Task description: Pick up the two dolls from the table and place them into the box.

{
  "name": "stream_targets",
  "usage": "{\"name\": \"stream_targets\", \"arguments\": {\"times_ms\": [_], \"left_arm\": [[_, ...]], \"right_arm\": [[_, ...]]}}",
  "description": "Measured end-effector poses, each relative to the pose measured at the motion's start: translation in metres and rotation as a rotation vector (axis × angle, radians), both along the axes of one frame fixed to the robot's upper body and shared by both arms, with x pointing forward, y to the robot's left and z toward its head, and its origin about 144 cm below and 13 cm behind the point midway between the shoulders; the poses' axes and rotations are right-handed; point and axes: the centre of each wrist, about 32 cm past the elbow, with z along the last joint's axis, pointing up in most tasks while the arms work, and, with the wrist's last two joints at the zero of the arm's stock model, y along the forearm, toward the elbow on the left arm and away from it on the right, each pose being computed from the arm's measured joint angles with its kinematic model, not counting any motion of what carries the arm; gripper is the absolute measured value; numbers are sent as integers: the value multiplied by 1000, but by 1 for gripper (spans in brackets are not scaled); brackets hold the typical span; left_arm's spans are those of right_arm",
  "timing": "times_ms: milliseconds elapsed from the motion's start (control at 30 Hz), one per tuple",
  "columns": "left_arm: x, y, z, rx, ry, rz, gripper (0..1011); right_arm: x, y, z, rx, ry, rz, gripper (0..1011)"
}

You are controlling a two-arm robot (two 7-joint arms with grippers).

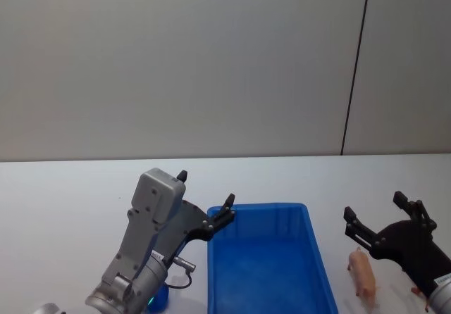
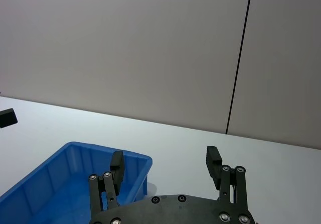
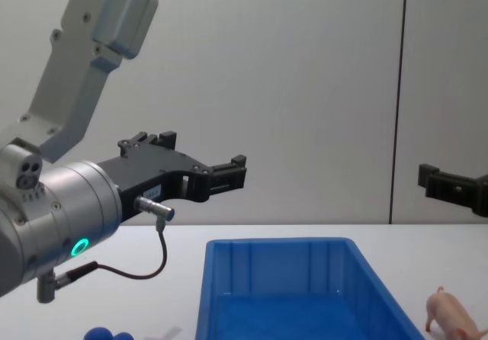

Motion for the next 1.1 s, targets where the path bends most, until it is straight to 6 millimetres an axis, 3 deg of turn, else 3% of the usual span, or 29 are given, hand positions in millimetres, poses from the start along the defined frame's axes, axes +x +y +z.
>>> {"name": "stream_targets", "arguments": {"times_ms": [1100], "left_arm": [[0,0,0,0,0,0,1001]], "right_arm": [[0,0,0,0,0,0,1001]]}}
